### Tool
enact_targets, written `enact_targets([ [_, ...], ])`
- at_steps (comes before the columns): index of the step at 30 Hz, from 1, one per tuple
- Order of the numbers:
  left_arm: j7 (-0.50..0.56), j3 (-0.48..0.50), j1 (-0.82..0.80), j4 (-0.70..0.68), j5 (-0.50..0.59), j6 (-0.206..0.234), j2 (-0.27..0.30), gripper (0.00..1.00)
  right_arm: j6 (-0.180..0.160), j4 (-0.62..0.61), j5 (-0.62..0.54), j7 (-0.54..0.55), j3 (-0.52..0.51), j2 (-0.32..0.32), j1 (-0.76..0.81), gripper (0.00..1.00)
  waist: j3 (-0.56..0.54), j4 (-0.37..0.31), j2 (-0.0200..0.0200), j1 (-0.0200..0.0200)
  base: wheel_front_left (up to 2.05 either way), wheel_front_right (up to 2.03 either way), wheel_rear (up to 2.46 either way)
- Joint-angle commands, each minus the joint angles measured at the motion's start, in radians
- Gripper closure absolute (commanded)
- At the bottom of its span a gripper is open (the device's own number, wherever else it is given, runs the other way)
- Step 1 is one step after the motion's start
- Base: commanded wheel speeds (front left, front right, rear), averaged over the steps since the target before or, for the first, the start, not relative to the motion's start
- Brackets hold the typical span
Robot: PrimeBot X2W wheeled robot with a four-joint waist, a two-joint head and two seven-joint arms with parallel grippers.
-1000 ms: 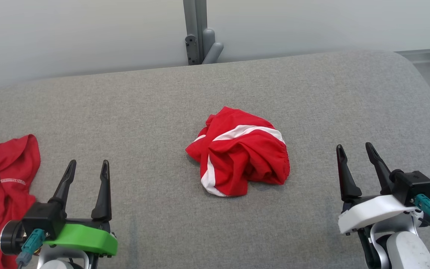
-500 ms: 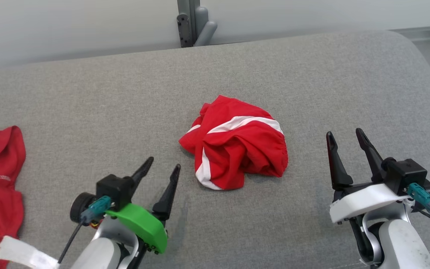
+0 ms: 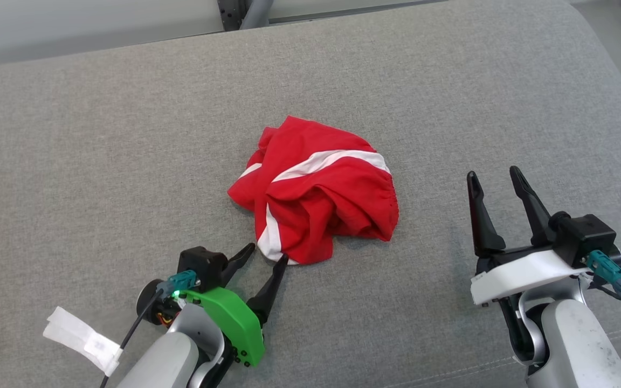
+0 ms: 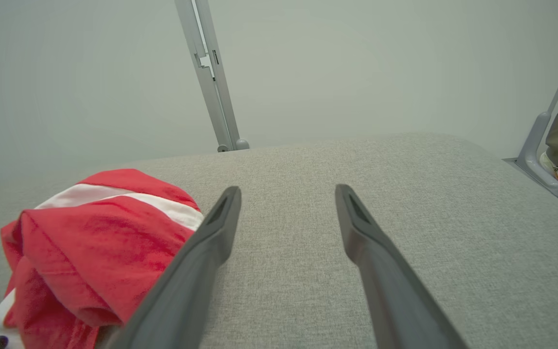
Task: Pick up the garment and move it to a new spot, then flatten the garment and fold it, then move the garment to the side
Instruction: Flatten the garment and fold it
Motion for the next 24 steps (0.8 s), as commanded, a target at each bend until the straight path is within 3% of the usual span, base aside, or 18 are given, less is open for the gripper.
enact_targets([
  [1, -0.014, -0.001, -0.026, 0.022, -0.019, -0.007, -0.002, 0.59, 0.000, 0.008, 0.011, -0.013, 0.001, -0.001, -0.019, 0.00, 0.017, -0.017, 0.0000, 0.0000, 0.00, 0.00, 0.00],
  [2, -0.022, -0.003, -0.033, 0.032, -0.021, -0.009, -0.002, 1.00, 0.000, 0.012, 0.013, -0.015, 0.002, -0.001, -0.021, 0.00, 0.018, -0.018, 0.0000, 0.0000, 0.00, 0.00, 0.00],
  [11, -0.077, -0.003, -0.091, 0.028, 0.010, -0.010, 0.058, 1.00, 0.000, 0.029, 0.024, -0.030, -0.020, 0.000, -0.023, 0.00, 0.022, -0.004, 0.0000, 0.0000, 0.00, 0.00, 0.00],
  [17, -0.050, 0.012, -0.133, -0.092, 0.083, 0.026, 0.180, 1.00, 0.000, 0.040, 0.033, -0.037, -0.035, 0.000, -0.023, 0.00, 0.013, 0.032, 0.0000, 0.0000, 0.00, 0.00, 0.00],
  [24, 0.062, 0.016, -0.168, -0.296, 0.190, 0.062, 0.358, 1.00, 0.000, 0.051, 0.039, -0.041, -0.031, 0.000, -0.033, 0.00, 0.007, 0.060, 0.0000, 0.0000, 0.00, 0.00, 0.00],
])
